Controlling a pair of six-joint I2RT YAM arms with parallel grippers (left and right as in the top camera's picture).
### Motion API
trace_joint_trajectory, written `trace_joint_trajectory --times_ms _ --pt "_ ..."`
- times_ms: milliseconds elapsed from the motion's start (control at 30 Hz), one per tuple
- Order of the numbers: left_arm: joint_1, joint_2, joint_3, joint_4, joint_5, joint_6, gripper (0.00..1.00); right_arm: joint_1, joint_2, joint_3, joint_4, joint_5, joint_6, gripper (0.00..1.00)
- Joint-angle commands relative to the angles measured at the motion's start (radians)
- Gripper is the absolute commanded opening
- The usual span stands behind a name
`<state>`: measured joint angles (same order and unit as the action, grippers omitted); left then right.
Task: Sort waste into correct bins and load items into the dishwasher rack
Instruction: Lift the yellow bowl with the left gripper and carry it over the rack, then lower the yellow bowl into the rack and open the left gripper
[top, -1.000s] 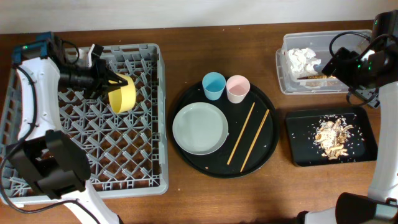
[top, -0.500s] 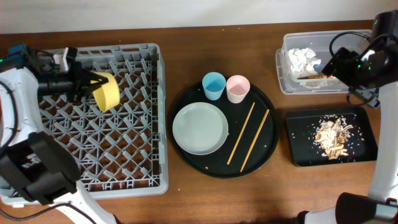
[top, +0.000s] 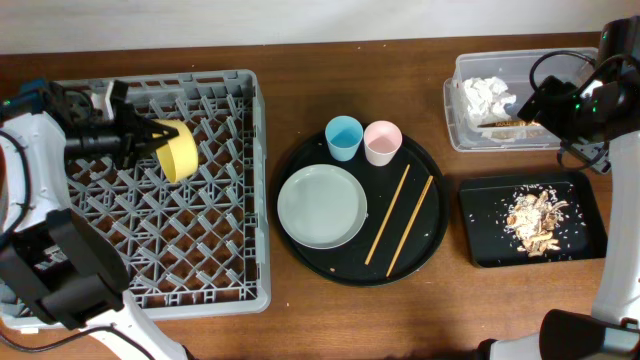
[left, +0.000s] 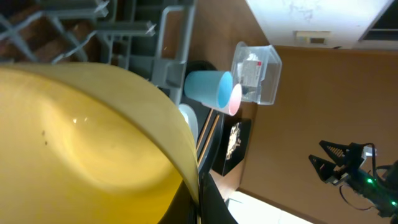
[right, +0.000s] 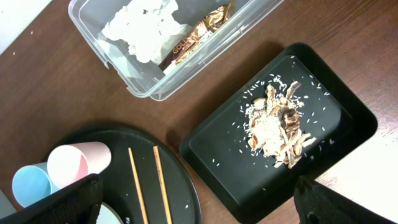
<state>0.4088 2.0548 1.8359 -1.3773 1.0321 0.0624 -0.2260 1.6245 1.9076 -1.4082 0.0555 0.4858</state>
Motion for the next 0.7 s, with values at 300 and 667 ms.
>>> trace_joint_trajectory --times_ms 300,667 --pt "0.075 -0.012 -0.097 0.031 -0.112 0.022 0.0 -0.002 0.004 0.009 -0.001 0.006 -0.01 0.99" --pt "0.165 -0.012 -0.097 0.022 -0.284 -0.029 0.2 -0.002 0.004 0.009 -0.001 0.005 -0.01 0.99"
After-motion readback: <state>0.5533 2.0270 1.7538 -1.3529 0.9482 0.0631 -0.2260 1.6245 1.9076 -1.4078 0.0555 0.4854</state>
